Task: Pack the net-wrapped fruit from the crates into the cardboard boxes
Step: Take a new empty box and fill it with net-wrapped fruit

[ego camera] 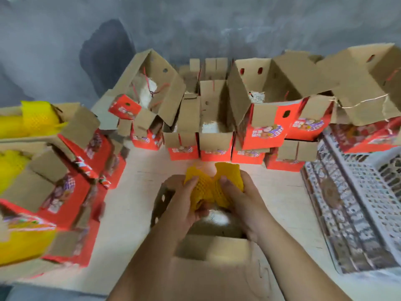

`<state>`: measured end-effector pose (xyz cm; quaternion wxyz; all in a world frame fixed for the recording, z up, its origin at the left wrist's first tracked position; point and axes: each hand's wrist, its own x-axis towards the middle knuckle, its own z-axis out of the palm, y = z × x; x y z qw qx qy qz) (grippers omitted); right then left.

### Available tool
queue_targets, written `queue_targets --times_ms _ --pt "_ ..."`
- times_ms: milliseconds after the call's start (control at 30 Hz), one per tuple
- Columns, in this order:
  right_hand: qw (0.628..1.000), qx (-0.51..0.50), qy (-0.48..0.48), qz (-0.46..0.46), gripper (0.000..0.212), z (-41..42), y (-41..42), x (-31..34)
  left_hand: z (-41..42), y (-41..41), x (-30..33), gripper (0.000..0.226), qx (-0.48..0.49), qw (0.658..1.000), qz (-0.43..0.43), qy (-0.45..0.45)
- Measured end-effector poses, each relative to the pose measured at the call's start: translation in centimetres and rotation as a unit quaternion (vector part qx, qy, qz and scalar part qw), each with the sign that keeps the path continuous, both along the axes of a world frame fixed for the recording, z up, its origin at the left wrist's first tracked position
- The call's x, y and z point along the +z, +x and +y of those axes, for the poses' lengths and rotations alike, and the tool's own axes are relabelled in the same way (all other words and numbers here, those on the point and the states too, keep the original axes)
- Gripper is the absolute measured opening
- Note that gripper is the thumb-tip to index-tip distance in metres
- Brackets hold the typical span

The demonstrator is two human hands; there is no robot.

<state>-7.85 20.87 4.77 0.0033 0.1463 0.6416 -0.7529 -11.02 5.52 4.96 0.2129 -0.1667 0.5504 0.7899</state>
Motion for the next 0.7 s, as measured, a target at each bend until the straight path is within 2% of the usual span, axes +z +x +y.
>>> queue_targets --times_ms 67,133,167,267,367,433,533,700 --pt "0.997 0.0 -0.075 -0.031 0.038 -2.7 -0.1 -1.3 -2.6 -0.2 -0.8 0.024 0.0 0.998 -0.017 -0.058" --pt "0.987 0.009 -0.137 -0.084 0.047 -4.1 0.0 -2.1 -4.2 -0.4 -1.7 0.027 -0.023 0.995 -0.034 -0.094" --pt "0.987 0.016 -0.125 -0.103 0.047 -4.4 -0.1 -2.5 -4.8 -0.5 -2.1 0.031 -0.028 0.994 -0.052 -0.094" --pt "0.989 0.03 0.013 -0.146 0.024 -3.7 -1.1 -3.5 -5.5 -1.2 -3.2 0.04 0.014 0.996 -0.076 -0.05" --pt "0.965 0.027 0.156 -0.209 0.014 -2.6 -2.6 -5.7 -5.6 -2.0 -4.2 0.048 0.013 0.995 -0.062 -0.074" --pt "0.938 0.04 0.212 -0.272 0.032 -1.7 -3.8 -7.9 -5.4 -2.8 -4.6 0.052 -0.02 0.992 -0.051 -0.111" --pt "0.868 0.093 0.316 -0.371 0.067 -0.5 -4.7 -10.7 -5.3 -3.9 -5.3 0.051 -0.072 0.979 -0.014 -0.189" --pt "0.826 0.104 0.351 -0.429 0.083 -1.1 -5.3 -12.0 -4.9 -4.3 -6.8 0.051 -0.142 0.965 -0.065 -0.212"
